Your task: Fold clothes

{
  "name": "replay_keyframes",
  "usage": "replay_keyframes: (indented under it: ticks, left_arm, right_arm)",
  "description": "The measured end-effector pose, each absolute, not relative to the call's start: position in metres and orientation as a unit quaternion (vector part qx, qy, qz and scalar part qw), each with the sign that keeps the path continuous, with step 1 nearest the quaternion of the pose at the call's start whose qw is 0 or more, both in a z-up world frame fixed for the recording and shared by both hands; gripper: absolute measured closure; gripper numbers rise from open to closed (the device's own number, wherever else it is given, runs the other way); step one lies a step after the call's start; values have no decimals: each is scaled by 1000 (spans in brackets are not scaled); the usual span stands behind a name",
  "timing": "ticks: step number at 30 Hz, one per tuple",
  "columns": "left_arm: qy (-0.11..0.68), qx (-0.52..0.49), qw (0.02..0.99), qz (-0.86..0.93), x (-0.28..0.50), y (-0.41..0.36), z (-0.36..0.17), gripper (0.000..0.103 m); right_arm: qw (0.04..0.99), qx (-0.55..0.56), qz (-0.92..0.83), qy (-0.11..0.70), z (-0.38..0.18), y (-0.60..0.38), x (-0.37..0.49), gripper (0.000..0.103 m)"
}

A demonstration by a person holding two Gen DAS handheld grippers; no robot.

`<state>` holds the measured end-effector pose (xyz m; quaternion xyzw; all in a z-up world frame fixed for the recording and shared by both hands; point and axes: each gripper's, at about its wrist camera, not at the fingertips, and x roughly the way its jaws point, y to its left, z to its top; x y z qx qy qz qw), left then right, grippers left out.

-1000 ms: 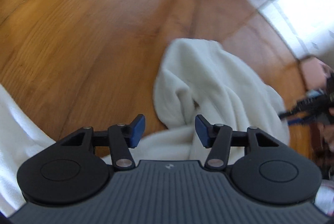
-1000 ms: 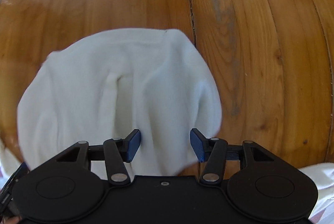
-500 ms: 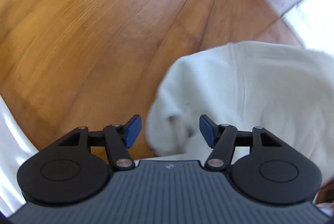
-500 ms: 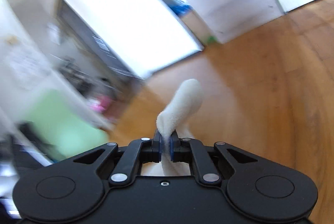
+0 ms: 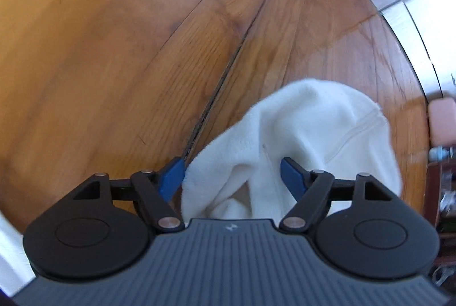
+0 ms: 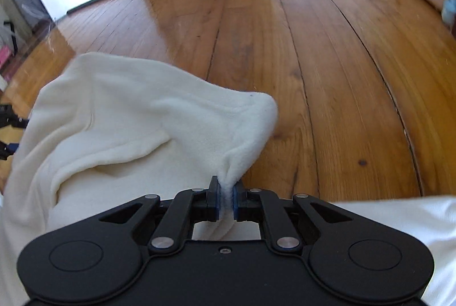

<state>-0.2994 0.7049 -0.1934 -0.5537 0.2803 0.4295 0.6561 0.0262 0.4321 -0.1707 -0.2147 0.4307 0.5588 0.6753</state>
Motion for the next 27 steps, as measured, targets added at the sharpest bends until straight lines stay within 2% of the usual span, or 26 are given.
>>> replay_keyframes:
  ticks: [2,3,4,5,6,7,8,9,12,13,15,18,20,22,26,27]
  left_arm:
    - [273,-563,651,429,-297,707,-201,27]
    - [276,-547,663,430,-292,706,-200,29]
    - [301,-516,684,418,-282,705,-196,63]
    - [337,-493,697,396,-271,704,-195,78]
    - [364,-475,695,398,-262,701,-192,83]
    - [373,-453,702,402,-257,698,-184,86]
    - [382,-431,710,406,-252,696,-175,86]
    - [375,-405,722,417,-251,693,-161,86]
    - [290,-365,769,437,-272,674,-95,89]
    - [261,-351,783,442,-279,667,-73,93]
    - [222,-324,809,437,-291,642,-37,93]
    - [233,-288,844,388,-290,587,-15,93]
    - [261,-305,854,331,-281,558,-28,93]
    - [322,-339,838,282,-267,527,-68,93]
    - [436,-381,782,232,-249,483,-147,91]
    - [455,-388,769,226,-248,477,-160,90]
  right_arm:
    - [672,-213,558,438,-174,435,29,88]
    - [671,-206,556,444,-177,436,32,84]
    - [671,-202,556,447,-181,441,30,75]
    - [673,-203,558,441,-184,446,27,68]
    - [674,-208,563,431,-189,454,22,60]
    - [672,-217,569,422,-192,461,20,60]
    - [670,-223,577,411,-192,467,18,65]
    - [671,-213,595,388,-183,469,17,95]
    - [678,-152,650,310,-146,465,22,94]
    - [678,-112,667,287,-129,457,28,94]
    - [672,-43,686,275,-105,444,47,94]
    - [698,-41,653,290,-110,443,64,94]
    - [726,-112,601,315,-134,455,64,94]
    - [744,-177,549,336,-156,461,60,94]
    - [758,-236,502,343,-174,456,49,92]
    - [764,-244,488,344,-173,454,47,78]
